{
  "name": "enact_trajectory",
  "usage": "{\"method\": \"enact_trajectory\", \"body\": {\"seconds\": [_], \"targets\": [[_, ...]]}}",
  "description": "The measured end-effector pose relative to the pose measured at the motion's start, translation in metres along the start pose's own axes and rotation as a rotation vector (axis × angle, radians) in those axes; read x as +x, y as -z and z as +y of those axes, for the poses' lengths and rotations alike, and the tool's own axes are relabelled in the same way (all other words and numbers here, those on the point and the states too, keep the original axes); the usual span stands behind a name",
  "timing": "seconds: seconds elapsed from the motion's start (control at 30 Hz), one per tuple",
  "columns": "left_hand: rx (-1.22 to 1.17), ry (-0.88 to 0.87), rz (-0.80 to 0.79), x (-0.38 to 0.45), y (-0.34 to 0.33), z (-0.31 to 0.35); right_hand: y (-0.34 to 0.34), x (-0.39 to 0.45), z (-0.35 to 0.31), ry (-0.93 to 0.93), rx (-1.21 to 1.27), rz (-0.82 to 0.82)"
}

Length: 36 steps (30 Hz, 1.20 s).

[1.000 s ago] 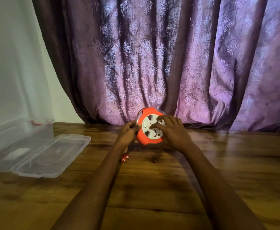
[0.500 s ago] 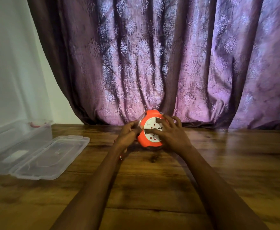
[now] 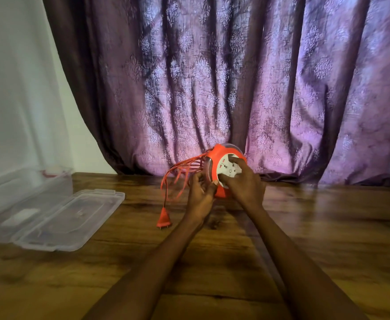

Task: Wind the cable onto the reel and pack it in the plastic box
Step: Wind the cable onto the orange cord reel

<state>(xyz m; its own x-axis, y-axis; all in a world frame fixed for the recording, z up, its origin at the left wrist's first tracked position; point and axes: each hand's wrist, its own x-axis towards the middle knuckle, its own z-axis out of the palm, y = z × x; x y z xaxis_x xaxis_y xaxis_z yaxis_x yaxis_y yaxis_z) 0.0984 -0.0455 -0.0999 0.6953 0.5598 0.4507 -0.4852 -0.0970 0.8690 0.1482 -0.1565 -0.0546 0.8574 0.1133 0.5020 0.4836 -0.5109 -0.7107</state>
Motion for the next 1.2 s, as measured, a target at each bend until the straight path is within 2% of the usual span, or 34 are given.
{"method": "enact_trajectory", "body": {"seconds": [0.07, 0.17, 0.23, 0.3, 0.37, 0.43, 0.53, 0.6, 0.67, 0.77, 0.83, 0.93, 1.07, 1.13, 1.2], "targets": [[0.038, -0.013, -0.055, -0.002, -0.003, -0.003, -0.002, 0.004, -0.003, -0.167, 0.294, -0.076], [0.147, -0.096, -0.085, -0.005, -0.005, -0.01, -0.008, 0.008, -0.003, -0.427, 0.716, -0.107], [0.278, -0.193, -0.054, -0.004, -0.003, -0.014, -0.01, 0.007, -0.003, -0.527, 0.824, -0.134], [0.325, -0.278, -0.013, 0.002, 0.002, -0.016, -0.009, 0.005, -0.003, -0.552, 0.814, -0.189], [0.289, -0.279, 0.014, 0.007, 0.008, -0.015, -0.007, 0.005, -0.005, -0.493, 0.77, -0.237], [0.18, -0.191, 0.022, 0.008, 0.012, -0.009, -0.005, 0.006, -0.006, -0.37, 0.705, -0.225], [-0.14, 0.062, 0.013, 0.007, 0.015, -0.007, 0.0, 0.007, -0.001, -0.18, 0.383, -0.153], [-0.241, 0.173, 0.006, 0.009, 0.016, -0.006, 0.007, 0.008, 0.003, -0.051, 0.166, -0.049], [-0.231, 0.202, 0.002, 0.009, 0.018, -0.002, 0.014, 0.009, 0.005, 0.115, 0.063, 0.074], [-0.177, 0.229, -0.088, 0.011, 0.024, -0.001, 0.019, 0.012, 0.007, 0.377, -0.01, 0.256], [-0.177, 0.284, -0.163, 0.013, 0.029, 0.001, 0.022, 0.017, 0.013, 0.374, 0.028, 0.294], [-0.131, 0.339, -0.217, 0.016, 0.036, 0.005, 0.024, 0.022, 0.016, 0.164, 0.369, 0.096], [-0.279, 0.411, -0.231, 0.018, 0.044, 0.013, 0.026, 0.023, 0.012, -0.121, 0.85, -0.156], [-0.34, 0.456, -0.248, 0.02, 0.053, 0.016, 0.029, 0.024, 0.014, -0.186, 0.84, -0.245], [-0.366, 0.468, -0.297, 0.02, 0.063, 0.021, 0.03, 0.022, 0.017, -0.187, 0.71, -0.347]]}}
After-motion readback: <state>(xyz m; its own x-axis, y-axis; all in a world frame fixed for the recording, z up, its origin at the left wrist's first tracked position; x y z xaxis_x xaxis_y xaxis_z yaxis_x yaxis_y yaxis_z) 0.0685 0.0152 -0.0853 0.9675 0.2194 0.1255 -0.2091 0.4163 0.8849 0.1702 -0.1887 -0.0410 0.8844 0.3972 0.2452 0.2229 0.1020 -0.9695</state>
